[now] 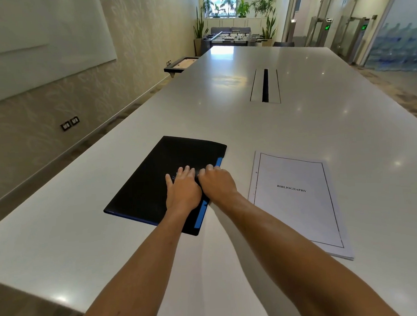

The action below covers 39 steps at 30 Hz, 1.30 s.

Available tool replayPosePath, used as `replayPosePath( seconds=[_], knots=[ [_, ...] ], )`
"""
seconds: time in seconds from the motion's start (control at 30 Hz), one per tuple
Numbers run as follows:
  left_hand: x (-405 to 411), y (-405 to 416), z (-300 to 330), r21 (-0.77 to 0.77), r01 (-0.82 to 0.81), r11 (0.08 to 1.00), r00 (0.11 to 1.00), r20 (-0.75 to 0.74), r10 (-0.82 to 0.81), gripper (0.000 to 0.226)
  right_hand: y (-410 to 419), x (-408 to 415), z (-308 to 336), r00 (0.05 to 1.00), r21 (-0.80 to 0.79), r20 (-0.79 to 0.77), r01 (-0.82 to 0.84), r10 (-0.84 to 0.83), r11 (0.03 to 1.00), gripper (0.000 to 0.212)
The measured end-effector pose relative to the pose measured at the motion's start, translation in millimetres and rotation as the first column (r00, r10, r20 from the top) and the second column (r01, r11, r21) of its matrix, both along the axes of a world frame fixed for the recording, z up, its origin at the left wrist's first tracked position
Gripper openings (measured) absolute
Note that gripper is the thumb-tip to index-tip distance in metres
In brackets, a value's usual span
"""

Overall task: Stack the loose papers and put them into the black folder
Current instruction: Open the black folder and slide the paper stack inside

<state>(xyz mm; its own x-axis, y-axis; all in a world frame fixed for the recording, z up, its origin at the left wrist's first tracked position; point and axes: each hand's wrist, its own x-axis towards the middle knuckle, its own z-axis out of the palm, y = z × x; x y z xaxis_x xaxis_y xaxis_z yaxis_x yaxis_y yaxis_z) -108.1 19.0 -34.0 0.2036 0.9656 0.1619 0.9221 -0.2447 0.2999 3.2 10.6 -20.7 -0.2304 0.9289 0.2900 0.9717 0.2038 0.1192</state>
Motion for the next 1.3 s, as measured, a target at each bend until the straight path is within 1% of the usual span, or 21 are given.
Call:
replayPosePath(
  seconds=[0.03, 0.13, 0.23, 0.27, 0.33, 0.4, 0.47, 0.53, 0.63, 0.7, 0.77, 0.83, 0.9, 0.97, 1.07, 1.1, 1.17, 1.23, 1.3],
  knots=[
    [-0.2, -0.1, 0.0, -0.001, 0.002, 1.000, 1.000, -0.002, -0.002, 0.059, 0.4, 0.6, 1.0, 1.000, 0.003, -0.030, 0.009, -0.009, 1.000, 0.014],
    [0.0, -0.1, 0.4, -0.018, 0.000, 1.000, 1.000, 0.013, 0.001, 0.058, 2.8, 8.0, 5.1, 0.966, 0.005, -0.247, 0.080, -0.077, 0.997, 0.018],
    [1.3, 1.5, -0.2, -0.026, -0.012, 1.000, 0.998, 0.063, 0.013, 0.050, 3.0, 14.5, 4.1, 0.906, -0.030, -0.407, 0.115, -0.117, 0.993, 0.037],
    [2.2, 2.4, -0.6, -0.027, -0.011, 1.000, 0.997, 0.074, 0.013, 0.053, 1.9, 16.0, 3.8, 0.867, -0.053, -0.477, 0.134, -0.143, 0.990, 0.041],
    [4.2, 2.7, -1.1, -0.027, 0.004, 1.000, 0.999, 0.053, -0.002, 0.062, 1.1, 20.4, 2.8, 0.754, -0.131, -0.619, 0.177, -0.220, 0.975, 0.046],
    [5.4, 3.0, -1.4, -0.019, 0.018, 1.000, 1.000, 0.024, -0.017, 0.066, 1.6, 25.7, 2.3, 0.657, -0.205, -0.695, 0.206, -0.291, 0.957, 0.046],
    [6.6, 2.9, -1.6, -0.022, 0.024, 0.999, 0.999, 0.036, -0.023, 0.063, 0.9, 29.9, 1.1, 0.597, -0.221, -0.739, 0.223, -0.312, 0.949, 0.036],
    [7.8, 1.5, -1.0, -0.004, 0.042, 0.999, 0.997, 0.060, -0.041, 0.056, -1.1, 31.9, -1.6, 0.543, -0.212, -0.781, 0.235, -0.309, 0.949, 0.024],
    [10.4, -3.0, 5.5, 0.035, 0.095, 0.995, 0.992, 0.077, -0.097, 0.045, -5.2, 31.8, -2.8, 0.505, -0.204, -0.808, 0.242, -0.302, 0.949, 0.017],
    [14.7, -6.6, 15.1, 0.060, 0.166, 0.984, 0.984, 0.057, -0.170, 0.040, -7.3, 30.0, -0.8, 0.491, -0.204, -0.817, 0.246, -0.303, 0.948, 0.015],
    [21.5, -8.1, 27.1, 0.051, 0.241, 0.969, 0.970, -0.032, -0.240, 0.042, -9.4, 27.5, 0.9, 0.490, -0.201, -0.818, 0.245, -0.300, 0.948, 0.012],
    [29.2, -7.6, 38.7, 0.052, 0.270, 0.962, 0.953, -0.159, -0.259, 0.043, -11.6, 27.0, 1.9, 0.499, -0.190, -0.816, 0.243, -0.291, 0.951, 0.010],
    [34.3, -7.7, 50.9, 0.101, 0.251, 0.963, 0.934, -0.289, -0.213, 0.039, -12.9, 27.5, 3.2, 0.496, -0.179, -0.821, 0.247, -0.283, 0.952, 0.014],
    [35.8, -6.8, 65.1, 0.170, 0.200, 0.965, 0.921, -0.369, -0.126, 0.038, -12.9, 28.0, 6.1, 0.483, -0.168, -0.832, 0.252, -0.274, 0.953, 0.016],
    [34.6, -2.5, 86.2, 0.226, 0.127, 0.966, 0.924, -0.380, -0.032, 0.034, -13.1, 30.2, 11.0, 0.486, -0.147, -0.836, 0.248, -0.255, 0.957, 0.016],
    [33.6, -0.5, 91.4, 0.225, 0.100, 0.969, 0.930, -0.368, -0.011, 0.035, -13.1, 31.0, 12.7, 0.484, -0.140, -0.839, 0.250, -0.249, 0.958, 0.015],
    [29.8, 2.6, 96.9, 0.217, 0.041, 0.975, 0.939, -0.343, 0.036, 0.050, -12.9, 32.3, 16.6, 0.472, -0.129, -0.848, 0.257, -0.241, 0.958, 0.016],
    [24.4, 4.5, 97.8, 0.191, -0.010, 0.981, 0.936, -0.345, 0.076, 0.080, -12.9, 33.0, 20.7, 0.465, -0.118, -0.855, 0.257, -0.230, 0.959, 0.016],
    [20.3, 5.4, 97.8, 0.158, -0.028, 0.987, 0.917, -0.389, 0.088, 0.107, -12.9, 33.2, 24.1, 0.467, -0.107, -0.856, 0.254, -0.219, 0.961, 0.016]
  ],
)
